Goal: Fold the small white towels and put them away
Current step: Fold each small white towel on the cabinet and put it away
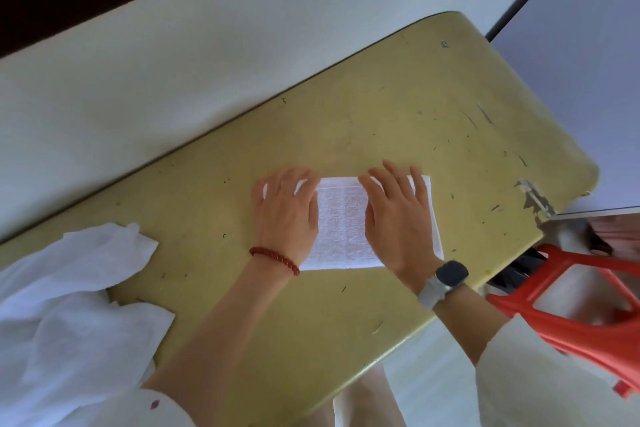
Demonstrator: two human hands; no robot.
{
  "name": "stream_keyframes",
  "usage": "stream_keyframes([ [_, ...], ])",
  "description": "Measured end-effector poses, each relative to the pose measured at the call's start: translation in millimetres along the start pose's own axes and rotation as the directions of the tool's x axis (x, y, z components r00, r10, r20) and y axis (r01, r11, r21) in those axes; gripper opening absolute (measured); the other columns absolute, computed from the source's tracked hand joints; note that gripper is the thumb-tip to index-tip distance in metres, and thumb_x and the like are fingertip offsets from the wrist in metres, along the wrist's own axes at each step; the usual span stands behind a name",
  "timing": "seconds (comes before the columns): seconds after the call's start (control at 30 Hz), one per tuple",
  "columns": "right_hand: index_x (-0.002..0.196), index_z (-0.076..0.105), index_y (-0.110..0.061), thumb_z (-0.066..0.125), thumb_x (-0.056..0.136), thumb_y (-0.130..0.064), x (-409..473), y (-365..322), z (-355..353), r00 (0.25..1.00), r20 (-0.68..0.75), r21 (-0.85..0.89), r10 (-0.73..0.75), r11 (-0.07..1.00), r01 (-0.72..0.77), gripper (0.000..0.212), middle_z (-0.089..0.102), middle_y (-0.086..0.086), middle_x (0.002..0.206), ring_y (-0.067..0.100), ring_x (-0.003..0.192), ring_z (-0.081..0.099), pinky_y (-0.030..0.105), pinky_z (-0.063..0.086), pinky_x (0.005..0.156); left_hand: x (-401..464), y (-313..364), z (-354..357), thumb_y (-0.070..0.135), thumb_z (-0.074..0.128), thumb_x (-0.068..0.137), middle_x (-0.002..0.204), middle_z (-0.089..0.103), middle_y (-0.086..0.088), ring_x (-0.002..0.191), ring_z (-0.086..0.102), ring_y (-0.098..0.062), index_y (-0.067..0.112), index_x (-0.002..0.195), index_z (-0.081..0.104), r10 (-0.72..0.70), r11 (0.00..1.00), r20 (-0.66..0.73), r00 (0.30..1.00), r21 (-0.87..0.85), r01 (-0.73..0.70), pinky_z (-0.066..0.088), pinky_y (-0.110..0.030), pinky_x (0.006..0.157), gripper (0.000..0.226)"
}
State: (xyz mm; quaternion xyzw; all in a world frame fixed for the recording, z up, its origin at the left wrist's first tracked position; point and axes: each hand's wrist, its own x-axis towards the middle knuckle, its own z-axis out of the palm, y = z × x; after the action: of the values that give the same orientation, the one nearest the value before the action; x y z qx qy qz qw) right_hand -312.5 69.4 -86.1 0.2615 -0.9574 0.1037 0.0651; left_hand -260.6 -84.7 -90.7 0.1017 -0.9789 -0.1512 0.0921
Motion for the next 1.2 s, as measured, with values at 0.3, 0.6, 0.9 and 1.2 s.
stream_keyframes([
  [0.3,0.141,0.030,-0.025,0.023,0.092,-0.042,-41,12,22,0.960,0.234,-0.158,0.156,0.980,-0.121,0.053,0.030,0.015,0.148,0.038,0.136,0.021,0.054,0.007,0.106,-30,10,27,0.043,0.025,0.091,0.147,0.036,-0.006,0.135,0.029,-0.036,0.026,0.140,0.032,-0.033,0.977,0.281,0.959,0.210,-0.028,0.016,-0.069,0.101,0.052],
  [0.6,0.121,0.049,-0.011,0.032,0.090,-0.026,-48,24,8,0.988,0.086,0.075,0.131,0.988,-0.138,0.038,0.046,0.021,0.134,0.039,0.128,0.038,0.050,0.017,0.110,-39,8,12,0.032,0.037,0.088,0.137,0.048,-0.009,0.130,0.039,-0.032,0.018,0.123,0.054,0.031,0.985,0.165,0.986,0.164,-0.059,0.021,-0.066,0.101,0.041],
  [0.9,0.070,0.065,-0.014,0.042,0.085,-0.022,-73,22,-25,0.986,0.055,0.144,-0.157,0.978,0.148,0.028,0.062,0.002,0.068,0.025,0.056,0.056,0.030,0.039,0.057,-54,-3,-13,0.022,0.042,0.086,0.097,0.070,0.004,0.108,0.059,-0.022,0.015,0.097,0.065,0.141,0.973,0.051,0.989,0.178,-0.148,0.025,-0.045,0.097,0.026],
  [1.2,0.090,0.068,-0.011,0.042,0.088,-0.024,-46,-14,-24,0.984,0.167,0.533,-0.067,0.845,-0.033,0.029,0.067,0.001,0.075,0.021,0.059,0.058,0.027,0.047,0.051,-51,-12,-6,0.035,0.035,0.087,0.132,0.052,-0.010,0.127,0.044,-0.030,0.017,0.122,0.053,0.092,0.970,0.269,0.959,0.195,-0.148,0.035,-0.060,0.093,0.043],
])
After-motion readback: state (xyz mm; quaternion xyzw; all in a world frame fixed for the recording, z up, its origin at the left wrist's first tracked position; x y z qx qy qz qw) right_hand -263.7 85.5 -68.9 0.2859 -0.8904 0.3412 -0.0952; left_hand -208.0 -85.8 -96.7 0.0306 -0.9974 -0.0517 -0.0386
